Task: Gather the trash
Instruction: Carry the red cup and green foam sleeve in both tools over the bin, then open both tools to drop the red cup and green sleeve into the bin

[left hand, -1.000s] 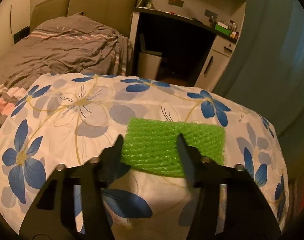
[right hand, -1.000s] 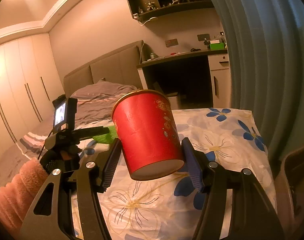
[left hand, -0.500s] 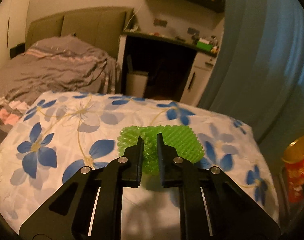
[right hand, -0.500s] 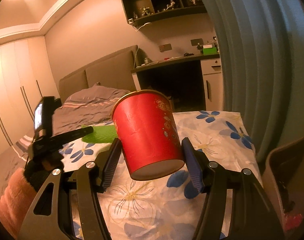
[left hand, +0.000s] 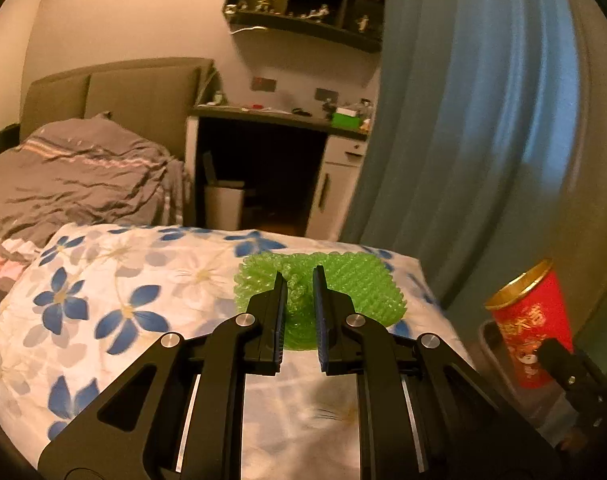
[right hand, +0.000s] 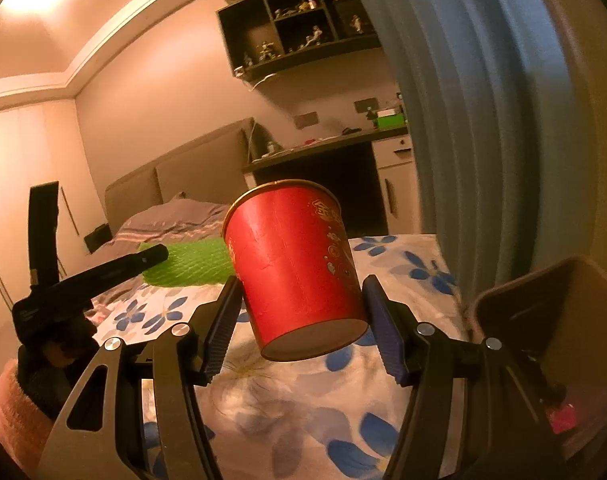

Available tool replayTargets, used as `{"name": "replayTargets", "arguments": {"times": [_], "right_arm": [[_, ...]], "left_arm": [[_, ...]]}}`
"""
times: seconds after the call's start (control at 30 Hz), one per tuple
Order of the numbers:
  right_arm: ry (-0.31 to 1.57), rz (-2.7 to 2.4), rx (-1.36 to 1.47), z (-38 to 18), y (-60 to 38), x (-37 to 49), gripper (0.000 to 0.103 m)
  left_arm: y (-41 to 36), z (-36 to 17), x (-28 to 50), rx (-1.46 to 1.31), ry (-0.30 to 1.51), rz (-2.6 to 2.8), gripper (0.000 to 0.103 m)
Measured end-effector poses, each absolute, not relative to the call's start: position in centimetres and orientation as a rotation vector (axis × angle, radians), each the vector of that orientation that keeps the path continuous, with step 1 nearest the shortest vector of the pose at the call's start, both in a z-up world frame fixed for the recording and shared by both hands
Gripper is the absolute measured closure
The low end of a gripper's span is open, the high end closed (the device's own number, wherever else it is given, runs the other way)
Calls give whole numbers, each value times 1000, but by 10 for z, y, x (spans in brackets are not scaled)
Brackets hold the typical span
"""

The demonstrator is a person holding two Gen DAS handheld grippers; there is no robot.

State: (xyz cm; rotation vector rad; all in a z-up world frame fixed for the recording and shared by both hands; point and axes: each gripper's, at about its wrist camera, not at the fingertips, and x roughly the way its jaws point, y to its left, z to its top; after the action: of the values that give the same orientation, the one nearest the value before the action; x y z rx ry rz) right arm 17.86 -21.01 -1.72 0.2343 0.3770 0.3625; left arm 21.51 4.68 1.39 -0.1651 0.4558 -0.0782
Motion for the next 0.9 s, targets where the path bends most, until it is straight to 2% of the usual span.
{"name": "replayTargets", "arguments": {"times": [0.43,0.7,0.9], "right_arm": [[340,146,286,-32,-302,151,42],[370,-31,302,-57,-364,150,42],[382,-82,312,-70,-387,151,41]], "left_arm": [[-90,18,208,-71,445,-319,91],[-188,-11,223,-47,505,-477,91],[-229,-38,229,-18,551,-551,87]]}}
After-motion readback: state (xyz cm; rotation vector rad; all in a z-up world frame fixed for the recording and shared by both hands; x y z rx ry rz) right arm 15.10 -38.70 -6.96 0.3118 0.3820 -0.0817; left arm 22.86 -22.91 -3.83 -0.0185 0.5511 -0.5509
